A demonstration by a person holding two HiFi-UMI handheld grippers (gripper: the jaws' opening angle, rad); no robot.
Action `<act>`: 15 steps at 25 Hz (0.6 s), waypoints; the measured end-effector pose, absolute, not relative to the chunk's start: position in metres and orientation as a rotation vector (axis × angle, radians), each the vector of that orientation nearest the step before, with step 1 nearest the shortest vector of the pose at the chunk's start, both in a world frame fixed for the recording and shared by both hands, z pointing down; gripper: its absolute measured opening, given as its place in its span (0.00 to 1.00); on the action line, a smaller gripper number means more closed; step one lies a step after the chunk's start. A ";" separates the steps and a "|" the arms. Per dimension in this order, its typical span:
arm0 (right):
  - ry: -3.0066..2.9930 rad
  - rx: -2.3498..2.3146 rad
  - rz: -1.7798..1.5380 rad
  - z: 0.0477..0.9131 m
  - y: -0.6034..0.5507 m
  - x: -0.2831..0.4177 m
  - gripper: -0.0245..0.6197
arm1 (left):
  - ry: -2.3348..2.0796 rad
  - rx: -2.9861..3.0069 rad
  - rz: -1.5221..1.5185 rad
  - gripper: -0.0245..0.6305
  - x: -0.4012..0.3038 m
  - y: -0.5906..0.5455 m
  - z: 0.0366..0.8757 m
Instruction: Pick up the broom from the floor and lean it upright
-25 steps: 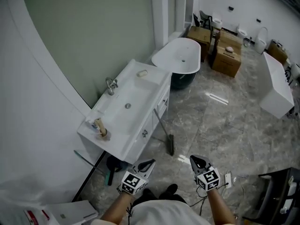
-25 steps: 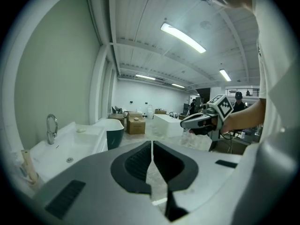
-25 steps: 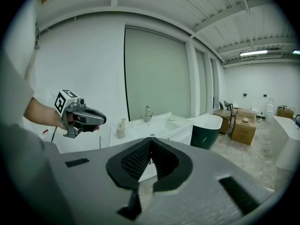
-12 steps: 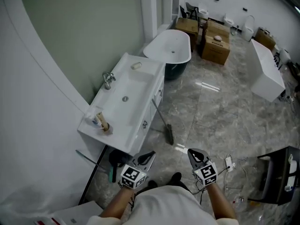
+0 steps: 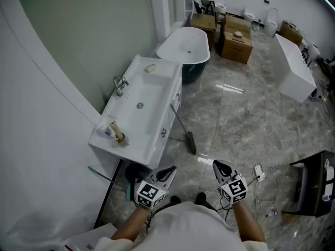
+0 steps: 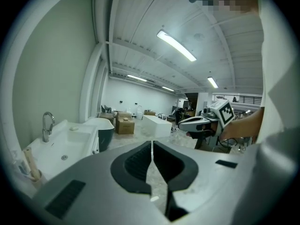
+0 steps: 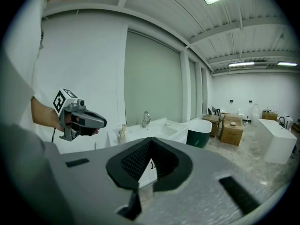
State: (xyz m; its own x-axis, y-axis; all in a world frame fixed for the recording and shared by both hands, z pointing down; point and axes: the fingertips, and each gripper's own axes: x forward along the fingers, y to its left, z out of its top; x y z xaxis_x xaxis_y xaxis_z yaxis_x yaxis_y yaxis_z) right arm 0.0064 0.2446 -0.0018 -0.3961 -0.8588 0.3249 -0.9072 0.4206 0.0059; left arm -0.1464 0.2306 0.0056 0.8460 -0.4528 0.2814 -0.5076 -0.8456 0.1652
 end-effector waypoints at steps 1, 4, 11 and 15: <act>-2.407 1.533 0.248 -0.003 0.247 0.007 0.04 | -0.746 2.790 0.338 0.06 -0.146 0.232 0.004; -2.427 1.523 0.237 -0.010 0.253 0.010 0.04 | -0.789 2.775 0.327 0.06 -0.144 0.232 0.002; -2.452 1.524 0.231 -0.018 0.257 0.028 0.04 | -0.833 2.772 0.312 0.06 -0.131 0.236 -0.004; -2.465 1.515 0.226 -0.018 0.254 0.035 0.04 | -0.873 2.761 0.287 0.06 -0.126 0.235 -0.006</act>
